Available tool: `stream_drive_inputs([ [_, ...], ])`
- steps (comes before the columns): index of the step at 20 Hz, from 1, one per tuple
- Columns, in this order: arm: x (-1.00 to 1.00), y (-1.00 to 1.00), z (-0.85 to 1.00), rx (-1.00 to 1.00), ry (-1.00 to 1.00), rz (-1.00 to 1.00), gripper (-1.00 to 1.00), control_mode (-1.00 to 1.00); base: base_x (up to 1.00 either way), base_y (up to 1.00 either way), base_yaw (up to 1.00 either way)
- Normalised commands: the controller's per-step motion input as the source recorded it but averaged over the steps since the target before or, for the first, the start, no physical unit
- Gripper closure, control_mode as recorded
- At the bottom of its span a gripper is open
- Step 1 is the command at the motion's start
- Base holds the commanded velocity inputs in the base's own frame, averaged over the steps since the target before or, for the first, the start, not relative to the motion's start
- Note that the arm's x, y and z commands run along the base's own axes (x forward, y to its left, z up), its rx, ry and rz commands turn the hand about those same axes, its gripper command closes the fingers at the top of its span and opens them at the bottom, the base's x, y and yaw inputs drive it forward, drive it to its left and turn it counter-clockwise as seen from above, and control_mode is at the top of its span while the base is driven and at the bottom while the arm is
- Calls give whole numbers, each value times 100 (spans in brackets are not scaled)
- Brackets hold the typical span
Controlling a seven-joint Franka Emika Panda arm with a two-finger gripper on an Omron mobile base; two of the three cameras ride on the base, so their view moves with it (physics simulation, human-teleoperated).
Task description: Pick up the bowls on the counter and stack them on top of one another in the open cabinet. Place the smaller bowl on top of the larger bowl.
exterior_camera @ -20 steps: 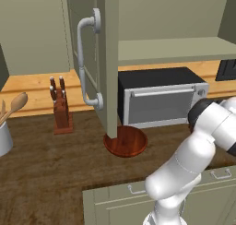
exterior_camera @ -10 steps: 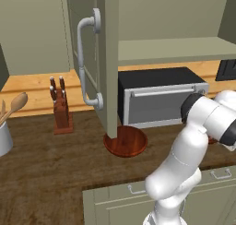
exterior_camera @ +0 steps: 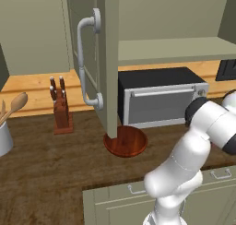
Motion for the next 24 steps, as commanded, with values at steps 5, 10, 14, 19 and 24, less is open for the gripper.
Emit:
stream_drive_inputs([
  [5,-44,84,68,-1,-9,7,100,-100,0,0,0],
  [10,-44,100,21,-8,-1,14,100,-100,0,0,0],
  [14,-24,100,0,-10,-2,11,100,-100,0,0,0],
  [19,-2,100,6,-5,-3,5,100,-100,0,0,0],
  [24,0,100,13,-1,0,0,100,-100,0,0,0],
])
